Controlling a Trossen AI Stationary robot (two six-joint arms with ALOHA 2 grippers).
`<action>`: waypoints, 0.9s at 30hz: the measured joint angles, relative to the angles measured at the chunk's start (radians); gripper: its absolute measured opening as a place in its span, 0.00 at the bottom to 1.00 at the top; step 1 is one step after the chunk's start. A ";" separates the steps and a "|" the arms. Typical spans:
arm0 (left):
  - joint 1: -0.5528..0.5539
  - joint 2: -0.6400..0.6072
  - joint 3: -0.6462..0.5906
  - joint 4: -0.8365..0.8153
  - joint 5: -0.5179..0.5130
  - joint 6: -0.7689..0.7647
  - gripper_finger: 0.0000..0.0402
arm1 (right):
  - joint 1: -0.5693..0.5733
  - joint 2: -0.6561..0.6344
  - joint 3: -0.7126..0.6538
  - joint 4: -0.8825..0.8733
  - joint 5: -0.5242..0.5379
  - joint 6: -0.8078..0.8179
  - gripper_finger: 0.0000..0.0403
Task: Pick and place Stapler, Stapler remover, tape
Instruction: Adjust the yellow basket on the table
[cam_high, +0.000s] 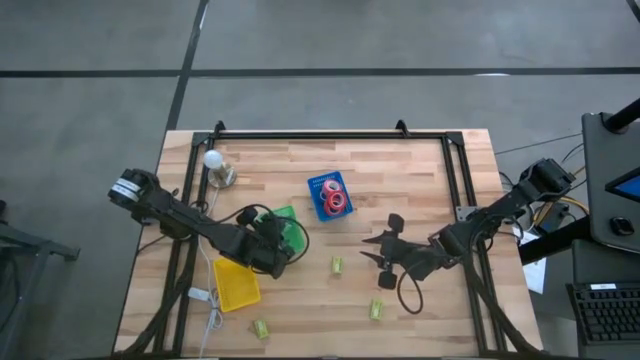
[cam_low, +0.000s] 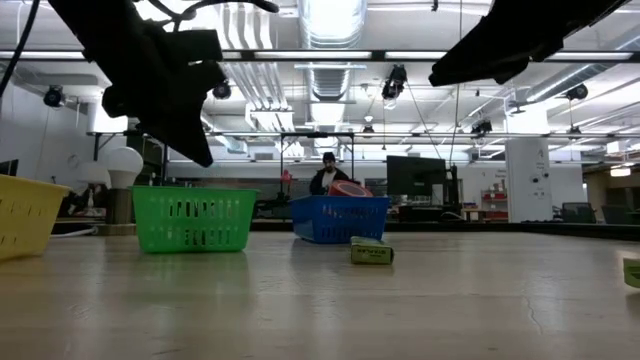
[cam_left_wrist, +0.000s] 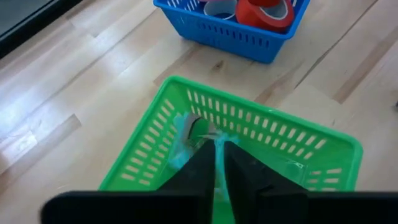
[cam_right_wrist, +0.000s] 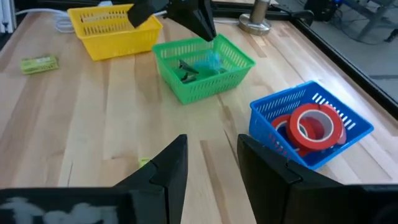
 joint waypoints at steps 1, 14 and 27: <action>0.000 0.000 0.000 0.000 -0.005 0.000 0.12 | 0.000 0.000 -0.003 0.000 0.000 0.009 0.34; -0.029 -0.003 0.029 0.363 -0.014 0.450 0.43 | 0.000 0.000 -0.022 0.001 0.001 0.044 0.34; -0.215 0.011 0.037 0.467 0.640 0.119 0.43 | -0.008 0.000 -0.025 0.000 0.002 0.014 0.34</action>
